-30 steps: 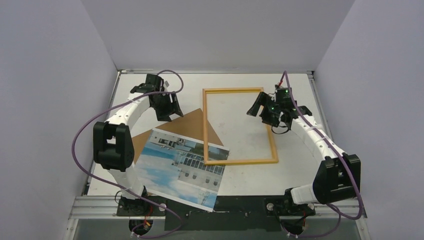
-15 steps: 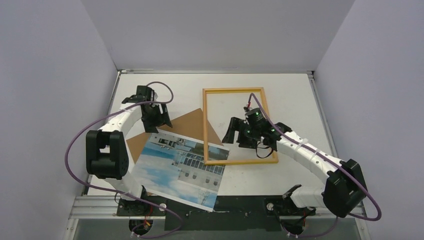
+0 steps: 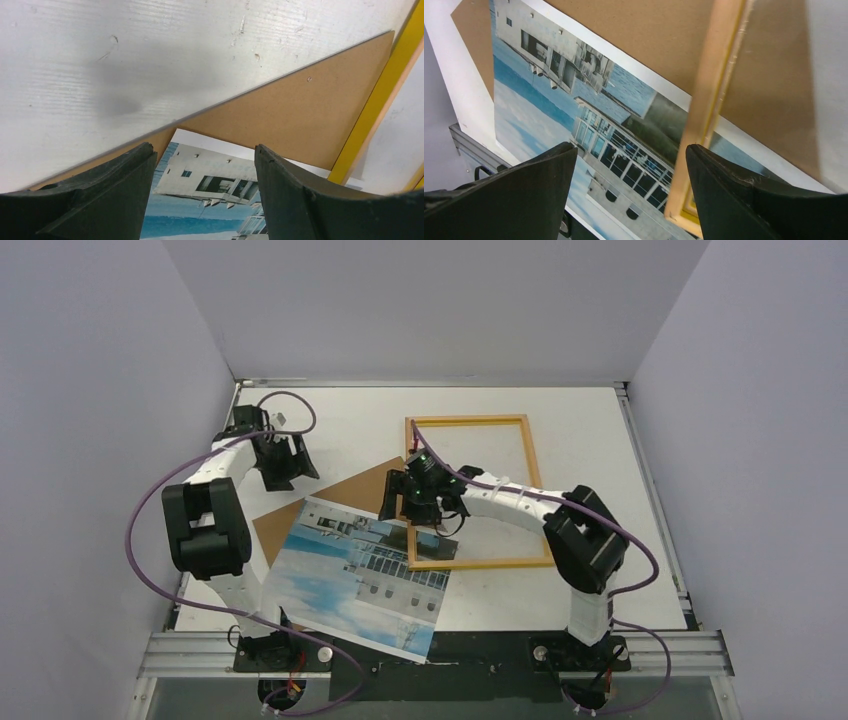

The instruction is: Put the photo into the frame

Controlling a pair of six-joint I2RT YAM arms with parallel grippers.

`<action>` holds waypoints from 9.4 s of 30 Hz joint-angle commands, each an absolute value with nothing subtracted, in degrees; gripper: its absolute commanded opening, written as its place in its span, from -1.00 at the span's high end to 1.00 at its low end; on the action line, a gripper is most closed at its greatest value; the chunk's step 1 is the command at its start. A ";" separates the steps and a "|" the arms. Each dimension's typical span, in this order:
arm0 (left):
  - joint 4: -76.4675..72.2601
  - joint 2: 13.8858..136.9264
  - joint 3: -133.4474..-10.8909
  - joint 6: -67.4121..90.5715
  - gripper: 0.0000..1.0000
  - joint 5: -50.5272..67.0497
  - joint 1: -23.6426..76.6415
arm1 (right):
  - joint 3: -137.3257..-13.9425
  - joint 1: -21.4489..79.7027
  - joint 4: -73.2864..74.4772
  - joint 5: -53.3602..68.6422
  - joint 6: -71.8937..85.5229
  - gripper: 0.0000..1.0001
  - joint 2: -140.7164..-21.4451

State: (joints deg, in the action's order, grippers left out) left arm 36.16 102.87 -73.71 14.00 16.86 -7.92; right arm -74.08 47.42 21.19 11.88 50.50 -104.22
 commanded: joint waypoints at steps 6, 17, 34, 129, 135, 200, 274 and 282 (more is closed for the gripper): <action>29.97 105.73 -69.27 12.21 -0.32 25.04 -9.90 | -81.99 49.80 18.20 17.05 54.31 -0.62 -113.41; 31.75 107.12 -68.13 10.11 -0.31 22.72 -10.55 | -85.89 50.10 19.75 22.00 55.93 -0.60 -120.51; 47.61 115.60 -77.54 9.36 -0.16 39.60 -12.60 | -84.46 50.10 18.92 26.93 59.20 -0.59 -125.33; 65.32 84.68 -87.01 10.58 1.00 22.90 -13.89 | -85.43 46.52 11.14 24.17 48.69 -0.62 -110.69; 66.39 80.78 -93.79 14.62 1.00 22.33 -14.06 | -83.80 45.44 12.67 13.16 41.52 -0.65 -100.75; 50.87 73.51 -99.71 56.76 1.00 9.43 -13.80 | -69.76 73.35 -60.36 -19.39 -23.23 0.54 -112.56; 38.49 86.09 -89.62 30.96 -0.59 31.14 1.31 | -103.33 5.16 65.53 33.46 12.88 1.00 -111.89; 31.34 93.24 -85.90 32.88 -0.58 33.20 6.82 | -104.20 2.26 67.83 27.10 8.99 1.00 -115.00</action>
